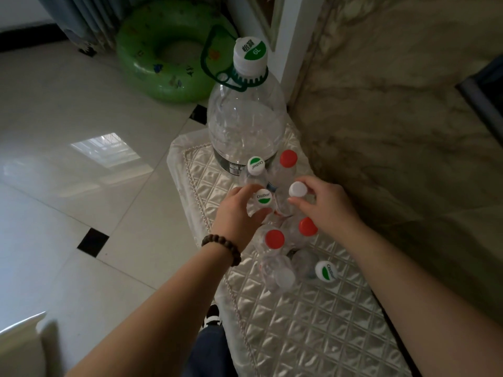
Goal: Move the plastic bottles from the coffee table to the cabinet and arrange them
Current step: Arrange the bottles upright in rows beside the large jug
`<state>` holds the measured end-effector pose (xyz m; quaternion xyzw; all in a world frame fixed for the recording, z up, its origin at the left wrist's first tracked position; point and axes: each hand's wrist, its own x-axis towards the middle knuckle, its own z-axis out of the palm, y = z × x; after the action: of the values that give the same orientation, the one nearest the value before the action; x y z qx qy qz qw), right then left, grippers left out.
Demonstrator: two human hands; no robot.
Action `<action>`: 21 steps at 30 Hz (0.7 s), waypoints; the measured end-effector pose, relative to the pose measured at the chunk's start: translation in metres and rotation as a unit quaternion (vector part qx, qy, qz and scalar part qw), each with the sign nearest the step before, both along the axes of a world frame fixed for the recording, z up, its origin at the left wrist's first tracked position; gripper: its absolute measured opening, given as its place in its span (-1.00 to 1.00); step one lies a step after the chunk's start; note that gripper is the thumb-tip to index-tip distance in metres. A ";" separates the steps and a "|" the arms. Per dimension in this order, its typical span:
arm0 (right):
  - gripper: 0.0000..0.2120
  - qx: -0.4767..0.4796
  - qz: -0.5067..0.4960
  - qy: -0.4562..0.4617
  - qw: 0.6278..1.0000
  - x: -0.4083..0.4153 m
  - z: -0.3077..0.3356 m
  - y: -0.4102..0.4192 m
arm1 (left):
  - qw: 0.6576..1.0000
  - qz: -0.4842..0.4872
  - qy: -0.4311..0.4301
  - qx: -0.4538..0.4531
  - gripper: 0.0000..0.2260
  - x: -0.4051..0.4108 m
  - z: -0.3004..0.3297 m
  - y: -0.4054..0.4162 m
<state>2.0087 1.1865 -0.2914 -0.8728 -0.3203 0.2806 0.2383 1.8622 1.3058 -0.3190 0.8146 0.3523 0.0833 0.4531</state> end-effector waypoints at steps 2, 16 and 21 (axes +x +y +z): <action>-0.71 0.007 0.008 0.001 1.000 0.003 0.000 0.001 | 1.000 0.009 -0.009 0.001 -0.68 0.001 0.001 -0.002; -0.53 0.091 -0.052 0.031 0.994 -0.006 0.004 -0.023 | 0.997 0.067 -0.019 -0.034 -0.52 -0.025 0.004 -0.012; -0.58 0.096 -0.042 0.039 0.994 -0.019 0.007 -0.056 | 0.999 0.005 -0.032 -0.018 -0.50 -0.048 0.016 -0.038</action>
<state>1.9899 1.1306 -0.2840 -0.8469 -0.2994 0.2725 0.3447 1.8144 1.2673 -0.3027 0.8014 0.3433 0.1053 0.4783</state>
